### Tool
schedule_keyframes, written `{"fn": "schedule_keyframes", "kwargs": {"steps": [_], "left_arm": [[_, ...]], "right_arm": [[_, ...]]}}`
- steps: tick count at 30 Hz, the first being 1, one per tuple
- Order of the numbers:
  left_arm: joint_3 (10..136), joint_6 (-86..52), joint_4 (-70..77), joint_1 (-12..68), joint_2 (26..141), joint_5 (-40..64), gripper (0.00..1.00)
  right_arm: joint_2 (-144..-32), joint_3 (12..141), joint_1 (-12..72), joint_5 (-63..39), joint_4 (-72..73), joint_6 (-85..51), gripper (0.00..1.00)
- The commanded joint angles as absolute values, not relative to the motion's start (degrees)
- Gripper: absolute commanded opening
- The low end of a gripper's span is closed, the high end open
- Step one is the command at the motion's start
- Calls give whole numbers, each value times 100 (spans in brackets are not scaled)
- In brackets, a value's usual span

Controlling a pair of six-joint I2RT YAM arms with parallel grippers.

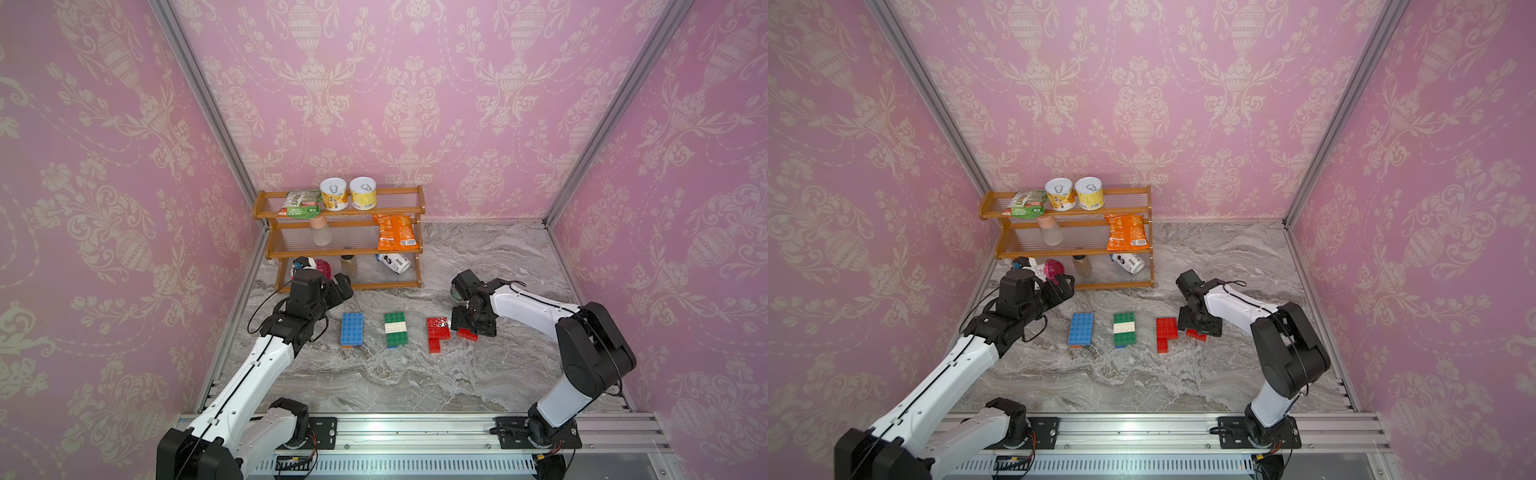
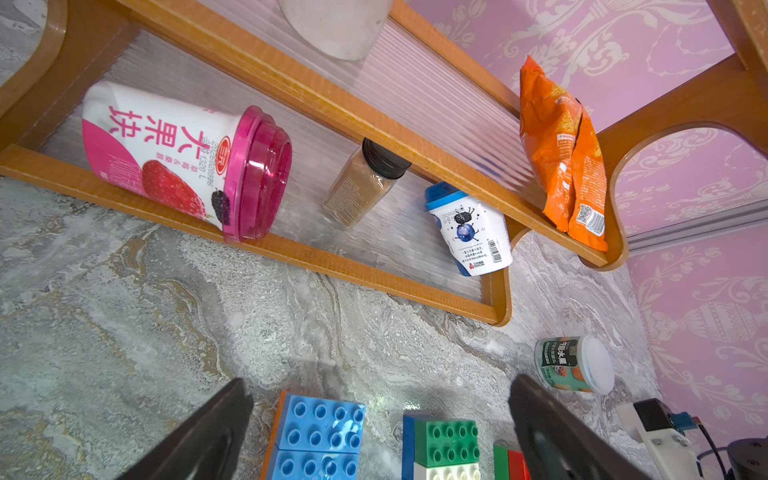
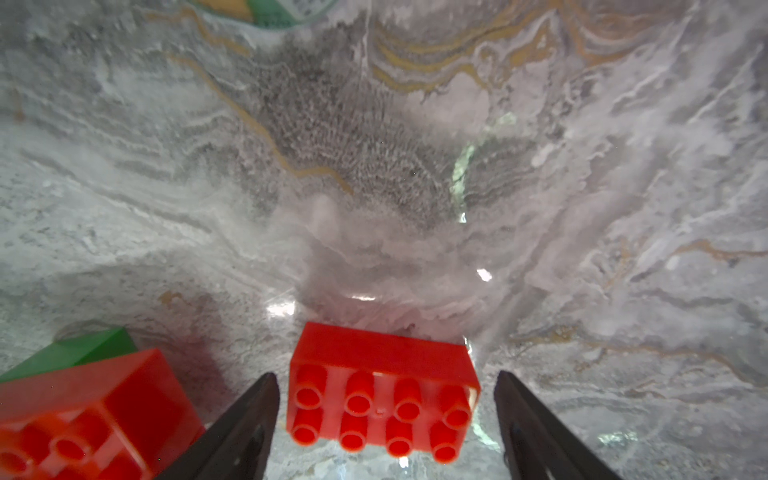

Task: Assemble a rectangle with lego
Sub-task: Pick up the lego brick from the center of the board.

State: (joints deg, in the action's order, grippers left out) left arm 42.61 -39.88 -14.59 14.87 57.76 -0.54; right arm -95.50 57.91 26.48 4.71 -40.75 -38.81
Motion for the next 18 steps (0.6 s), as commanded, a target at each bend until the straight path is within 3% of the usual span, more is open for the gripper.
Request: {"fn": "schedule_keyframes", "kwargs": {"steps": [1, 14, 18], "left_arm": [[4289, -3902, -1556, 1534, 5790, -136, 99], [4304, -3920, -1522, 1530, 5818, -125, 99], [4303, -3923, -1527, 1532, 5818, -130, 99]], "right_arm": [[-9622, 5848, 2627, 474, -4139, -3981, 83], [-9465, 5605, 2619, 435, -4145, -4070, 78], [-9447, 5571, 2618, 412, -4096, -4091, 67]]}}
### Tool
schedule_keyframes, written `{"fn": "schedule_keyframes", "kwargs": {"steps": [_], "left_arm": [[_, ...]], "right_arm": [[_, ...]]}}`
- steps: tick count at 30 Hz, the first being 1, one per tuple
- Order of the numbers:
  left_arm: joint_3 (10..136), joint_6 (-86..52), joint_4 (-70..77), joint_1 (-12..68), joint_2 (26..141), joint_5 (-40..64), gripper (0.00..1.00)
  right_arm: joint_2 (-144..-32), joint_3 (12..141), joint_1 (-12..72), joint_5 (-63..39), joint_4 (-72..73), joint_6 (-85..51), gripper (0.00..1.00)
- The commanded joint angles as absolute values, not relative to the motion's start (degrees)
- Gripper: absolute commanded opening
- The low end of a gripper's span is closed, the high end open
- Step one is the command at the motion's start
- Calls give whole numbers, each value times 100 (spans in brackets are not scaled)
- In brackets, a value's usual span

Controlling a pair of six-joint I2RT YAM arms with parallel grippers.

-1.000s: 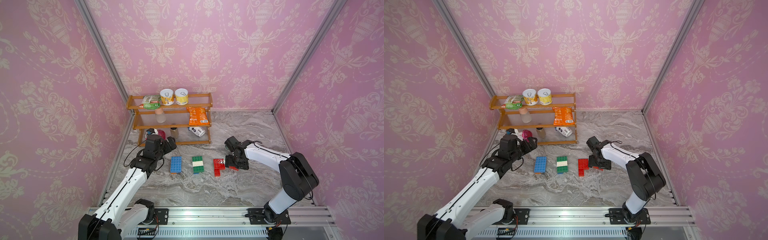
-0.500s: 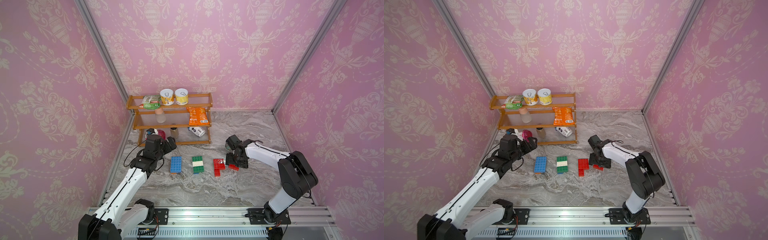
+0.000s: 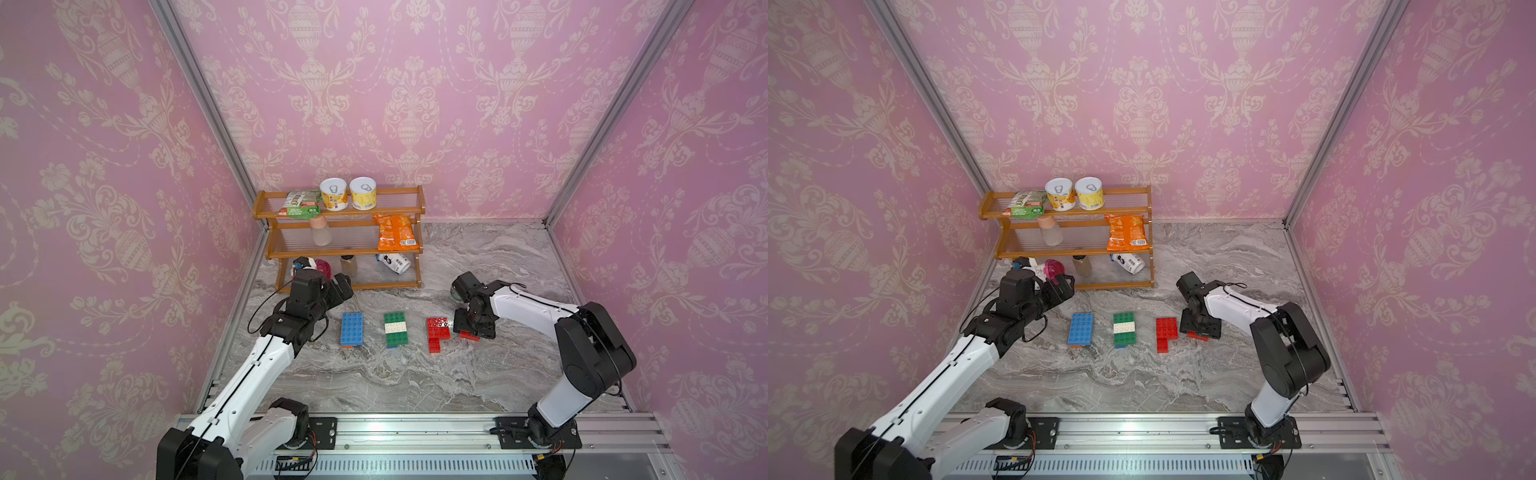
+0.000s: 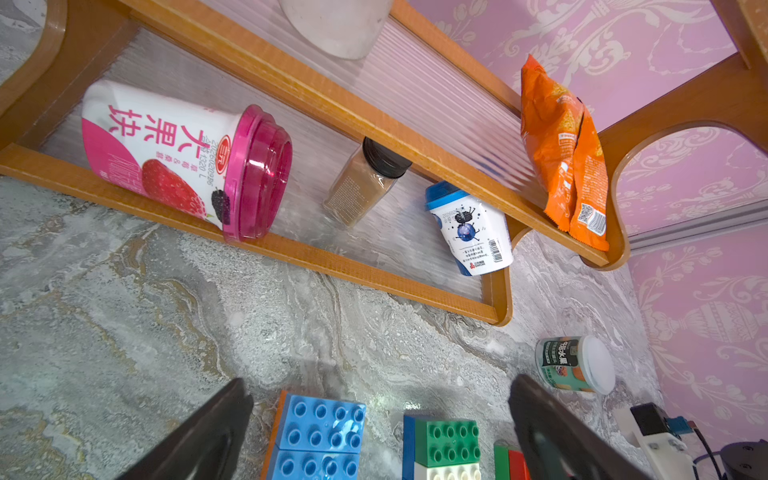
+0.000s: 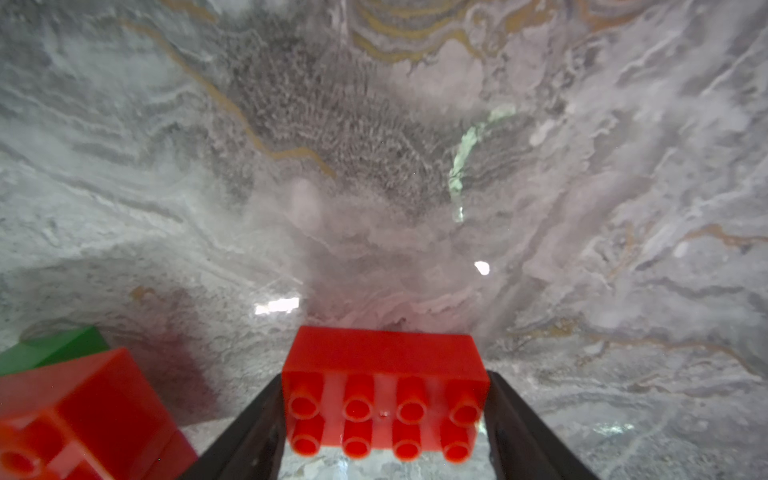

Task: Assemble a rectangle with lego
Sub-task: Pick up the lego brick from the center of the board, then assemble the lego brick with the lego brick.

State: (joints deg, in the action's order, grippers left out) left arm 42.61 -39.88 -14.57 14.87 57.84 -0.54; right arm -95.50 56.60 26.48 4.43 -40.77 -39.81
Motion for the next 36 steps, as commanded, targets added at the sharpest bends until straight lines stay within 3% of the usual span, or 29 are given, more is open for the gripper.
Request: {"fn": "schedule_keyframes", "kwargs": {"steps": [1, 9, 15, 22, 30, 36], "left_arm": [[4302, -3928, -1521, 1534, 5819, -127, 99], [4315, -3913, -1529, 1534, 5793, -128, 99], [4317, -3896, -1529, 1531, 5768, -135, 99], [4315, -3885, -1549, 1531, 5755, -193, 99], [4323, -3863, -1525, 1529, 5803, -190, 99], [4310, -3882, -1520, 1536, 5837, -167, 99]], "right_arm": [[-9440, 5570, 2611, 415, -4100, -4095, 63], [-9016, 5569, 2629, 438, -4251, -4108, 49], [-8281, 5637, 2966, 531, -4593, -4092, 47], [-7968, 5733, 3938, 809, -4864, -4646, 47], [-8402, 5691, 4780, 729, -4445, -5009, 46], [-8997, 5949, 4935, 657, -4232, -4845, 45]]}}
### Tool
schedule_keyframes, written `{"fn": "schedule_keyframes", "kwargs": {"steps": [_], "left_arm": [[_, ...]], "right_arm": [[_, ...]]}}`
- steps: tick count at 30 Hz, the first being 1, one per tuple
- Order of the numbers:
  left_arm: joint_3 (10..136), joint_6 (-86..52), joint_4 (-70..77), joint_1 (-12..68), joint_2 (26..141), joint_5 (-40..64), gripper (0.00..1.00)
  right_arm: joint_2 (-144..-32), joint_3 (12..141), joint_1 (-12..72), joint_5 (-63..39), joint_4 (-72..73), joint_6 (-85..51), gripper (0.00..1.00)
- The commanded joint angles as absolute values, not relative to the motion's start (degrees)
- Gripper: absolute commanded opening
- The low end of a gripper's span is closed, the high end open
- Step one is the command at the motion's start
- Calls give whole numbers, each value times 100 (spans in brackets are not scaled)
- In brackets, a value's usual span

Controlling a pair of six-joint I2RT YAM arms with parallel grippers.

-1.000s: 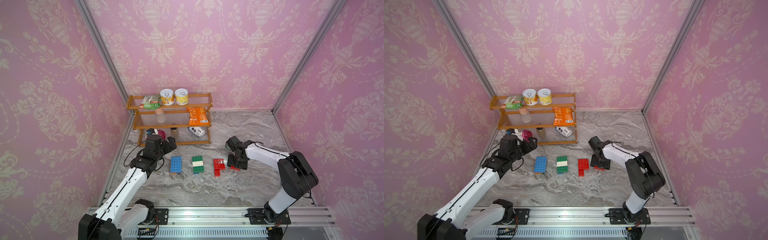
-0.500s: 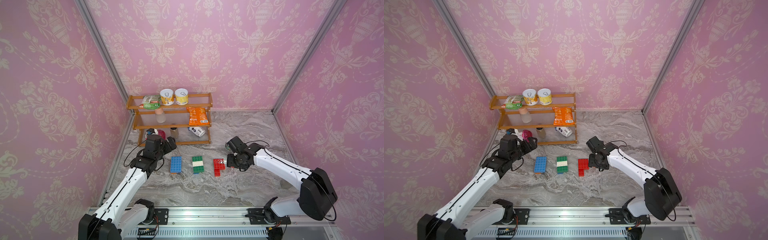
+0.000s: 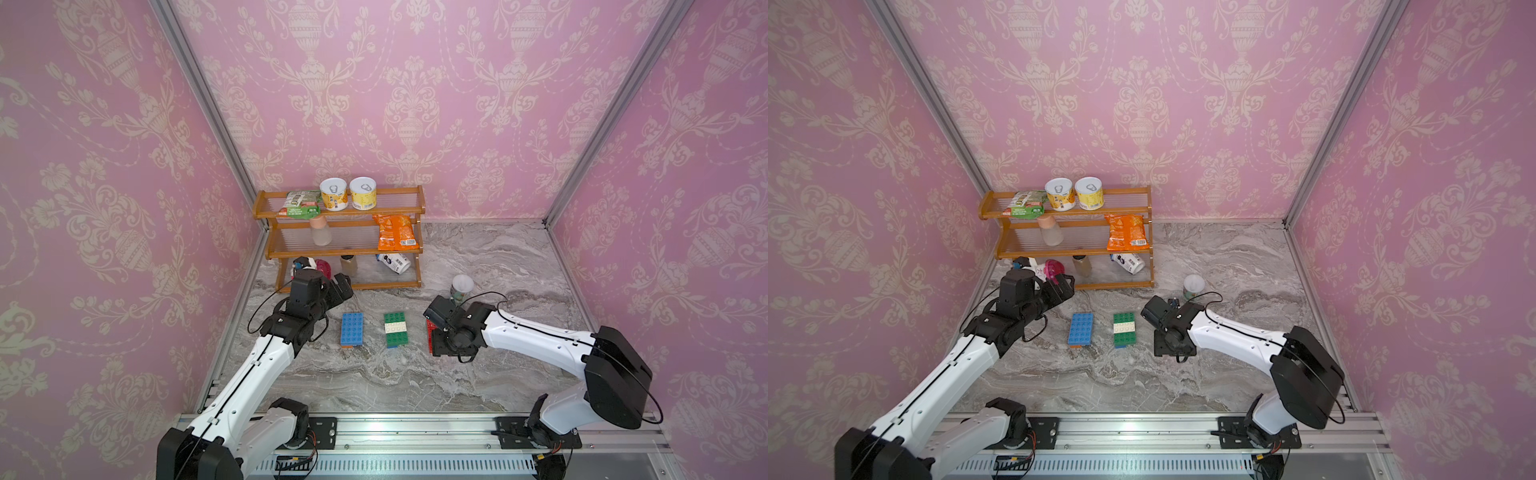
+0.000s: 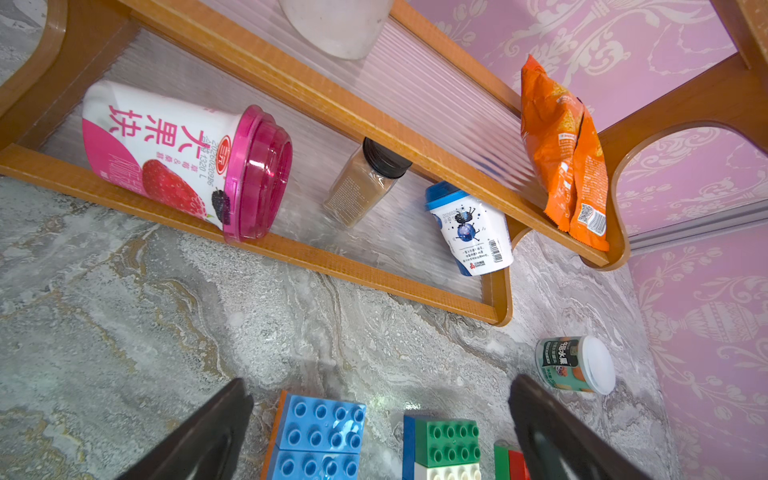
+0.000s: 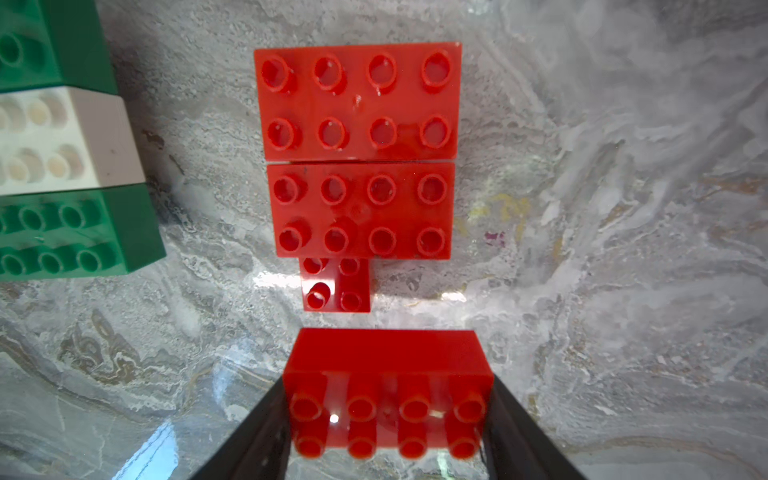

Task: Assemble a rectangle with lego
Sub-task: Assemble the lego brick with the lego brick.

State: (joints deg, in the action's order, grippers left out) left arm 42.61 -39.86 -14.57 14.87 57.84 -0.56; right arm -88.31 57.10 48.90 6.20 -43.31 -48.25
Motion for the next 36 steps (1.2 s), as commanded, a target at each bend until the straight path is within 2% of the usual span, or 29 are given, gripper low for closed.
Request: {"fn": "schedule_keyframes", "kwargs": {"steps": [1, 14, 36], "left_arm": [[4308, -3876, -1525, 1529, 5835, -176, 99], [4298, -3868, -1538, 1529, 5792, -196, 99], [4284, -3867, -1538, 1529, 5801, -202, 99]], "right_arm": [[-9062, 5995, 4935, 670, -4233, -4806, 45], [-9577, 6520, 4911, 905, -4621, -4457, 44], [-9631, 6304, 4658, 774, -4586, -4299, 43]]}}
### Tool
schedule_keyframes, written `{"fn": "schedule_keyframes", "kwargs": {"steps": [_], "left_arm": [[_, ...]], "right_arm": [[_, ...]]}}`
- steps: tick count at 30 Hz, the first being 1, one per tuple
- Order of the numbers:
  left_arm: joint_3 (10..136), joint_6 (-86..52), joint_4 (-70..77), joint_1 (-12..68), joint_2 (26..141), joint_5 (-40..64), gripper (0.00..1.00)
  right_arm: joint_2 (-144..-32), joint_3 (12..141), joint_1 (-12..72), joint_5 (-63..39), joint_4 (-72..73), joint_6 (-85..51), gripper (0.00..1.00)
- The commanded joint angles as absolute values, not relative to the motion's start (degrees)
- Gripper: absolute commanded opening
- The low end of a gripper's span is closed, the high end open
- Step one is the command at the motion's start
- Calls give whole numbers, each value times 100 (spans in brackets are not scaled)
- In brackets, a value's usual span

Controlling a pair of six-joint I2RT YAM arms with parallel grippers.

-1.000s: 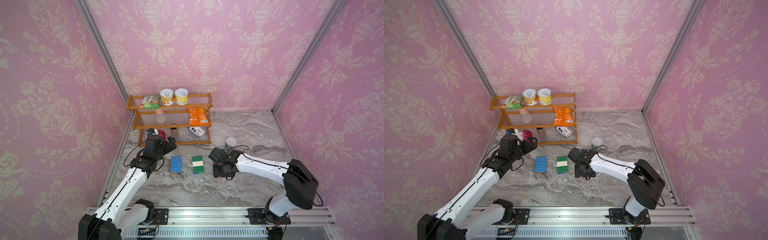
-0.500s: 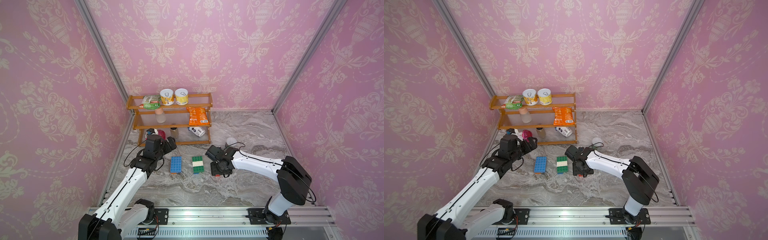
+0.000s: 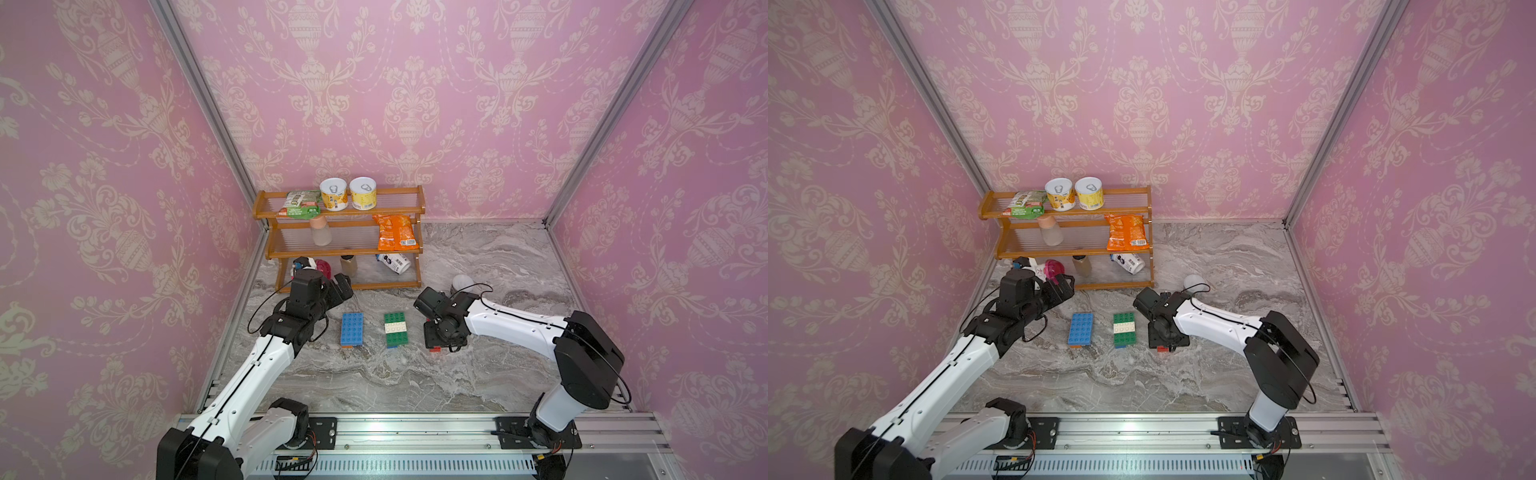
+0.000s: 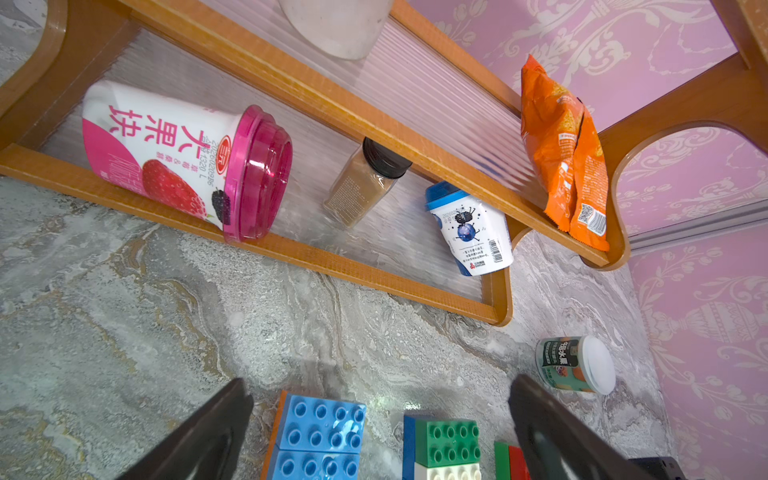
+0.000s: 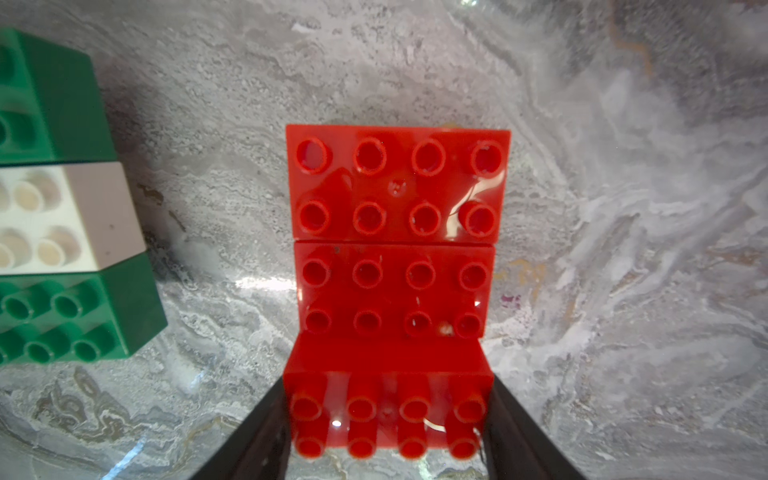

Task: Assemble a rectangle with lego
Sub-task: Assemble the lego brick with the lego brick.

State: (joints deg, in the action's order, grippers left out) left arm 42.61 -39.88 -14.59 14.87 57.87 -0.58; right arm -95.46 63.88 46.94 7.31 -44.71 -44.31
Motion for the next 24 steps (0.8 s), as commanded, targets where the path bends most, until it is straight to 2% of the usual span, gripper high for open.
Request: {"fn": "schedule_keyframes", "kwargs": {"steps": [1, 24], "left_arm": [[4289, -3867, -1544, 1529, 5801, -197, 99], [4304, -3850, -1521, 1530, 5827, -181, 99]], "right_arm": [[-9652, 6309, 4652, 777, -4588, -4298, 43], [-9822, 6304, 4586, 866, -4552, -4251, 43]]}}
